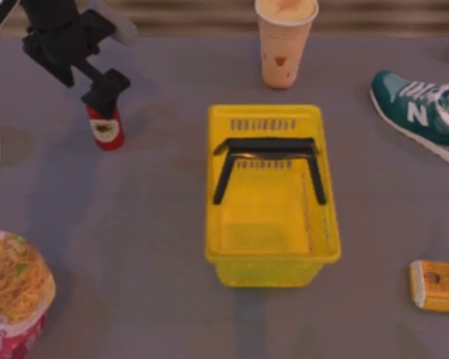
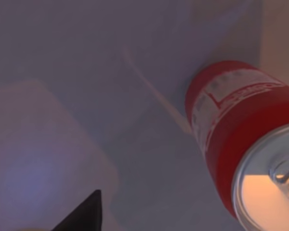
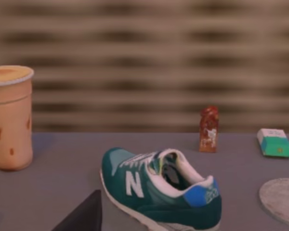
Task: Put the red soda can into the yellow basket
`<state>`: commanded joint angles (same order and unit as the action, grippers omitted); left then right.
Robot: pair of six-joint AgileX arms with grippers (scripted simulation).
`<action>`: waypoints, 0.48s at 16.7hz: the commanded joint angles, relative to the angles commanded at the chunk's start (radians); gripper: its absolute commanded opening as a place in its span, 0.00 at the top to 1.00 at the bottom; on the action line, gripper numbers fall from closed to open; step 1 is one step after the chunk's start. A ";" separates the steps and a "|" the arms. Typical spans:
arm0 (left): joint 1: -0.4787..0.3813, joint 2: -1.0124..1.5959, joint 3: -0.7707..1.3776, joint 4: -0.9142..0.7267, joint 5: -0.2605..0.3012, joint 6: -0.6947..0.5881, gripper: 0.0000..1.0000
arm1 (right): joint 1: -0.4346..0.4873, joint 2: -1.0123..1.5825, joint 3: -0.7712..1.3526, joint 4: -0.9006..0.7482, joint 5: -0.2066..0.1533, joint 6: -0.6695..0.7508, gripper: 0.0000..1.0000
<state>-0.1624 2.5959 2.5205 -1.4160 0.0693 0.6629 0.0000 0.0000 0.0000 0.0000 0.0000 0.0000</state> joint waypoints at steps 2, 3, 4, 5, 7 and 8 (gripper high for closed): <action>0.000 0.000 0.000 0.000 0.000 0.000 0.00 | 0.000 0.000 0.000 0.000 0.000 0.000 0.00; 0.000 0.000 0.000 0.000 0.000 0.000 0.00 | 0.000 0.000 0.000 0.000 0.000 0.000 0.00; 0.006 0.001 -0.003 0.002 0.000 -0.001 0.00 | 0.000 0.000 0.000 0.000 0.000 0.000 0.00; 0.005 0.001 -0.006 0.005 0.000 0.000 0.00 | 0.000 0.000 0.000 0.000 0.000 0.000 0.00; 0.000 0.000 -0.042 0.042 0.000 0.001 0.00 | 0.000 0.000 0.000 0.000 0.000 0.000 0.00; -0.001 0.000 -0.070 0.069 0.000 0.000 0.00 | 0.000 0.000 0.000 0.000 0.000 0.000 0.00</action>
<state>-0.1630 2.5955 2.4507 -1.3468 0.0692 0.6627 0.0000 0.0000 0.0000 0.0000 0.0000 0.0000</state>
